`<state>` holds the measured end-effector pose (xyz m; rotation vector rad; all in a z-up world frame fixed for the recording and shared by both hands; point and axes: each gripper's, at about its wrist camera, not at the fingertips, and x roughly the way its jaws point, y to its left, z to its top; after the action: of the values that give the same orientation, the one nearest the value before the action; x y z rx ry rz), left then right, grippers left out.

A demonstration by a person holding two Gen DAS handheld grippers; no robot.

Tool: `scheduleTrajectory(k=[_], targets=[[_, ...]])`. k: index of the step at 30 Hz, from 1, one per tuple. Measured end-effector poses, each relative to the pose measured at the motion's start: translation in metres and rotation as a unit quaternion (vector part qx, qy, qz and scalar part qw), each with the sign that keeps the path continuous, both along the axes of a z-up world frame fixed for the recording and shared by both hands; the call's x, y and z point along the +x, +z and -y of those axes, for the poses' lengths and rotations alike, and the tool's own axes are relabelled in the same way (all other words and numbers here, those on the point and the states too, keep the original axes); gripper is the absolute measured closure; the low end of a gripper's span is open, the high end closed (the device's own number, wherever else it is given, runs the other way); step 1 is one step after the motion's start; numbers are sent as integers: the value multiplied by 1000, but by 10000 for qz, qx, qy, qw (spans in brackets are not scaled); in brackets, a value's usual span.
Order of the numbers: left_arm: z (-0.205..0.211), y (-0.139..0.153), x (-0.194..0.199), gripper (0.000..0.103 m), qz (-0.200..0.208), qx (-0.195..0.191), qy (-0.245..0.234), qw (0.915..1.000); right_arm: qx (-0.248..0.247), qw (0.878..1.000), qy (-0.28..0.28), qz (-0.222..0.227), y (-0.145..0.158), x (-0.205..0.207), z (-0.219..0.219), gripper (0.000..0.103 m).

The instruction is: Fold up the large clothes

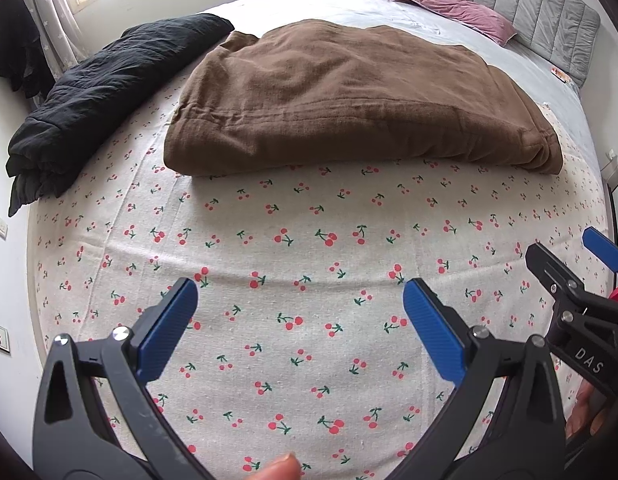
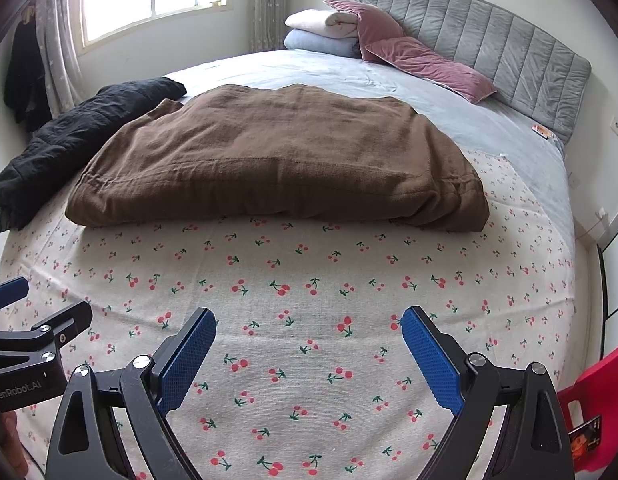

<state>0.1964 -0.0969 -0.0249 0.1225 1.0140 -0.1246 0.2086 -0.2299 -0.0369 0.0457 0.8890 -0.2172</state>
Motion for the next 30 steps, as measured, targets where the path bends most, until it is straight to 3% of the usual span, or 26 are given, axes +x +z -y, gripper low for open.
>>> scheduleTrajectory(k=[30], targets=[[0, 2, 0, 1, 35, -14, -20, 10000, 7, 10000, -6, -24, -1, 0, 1, 8]])
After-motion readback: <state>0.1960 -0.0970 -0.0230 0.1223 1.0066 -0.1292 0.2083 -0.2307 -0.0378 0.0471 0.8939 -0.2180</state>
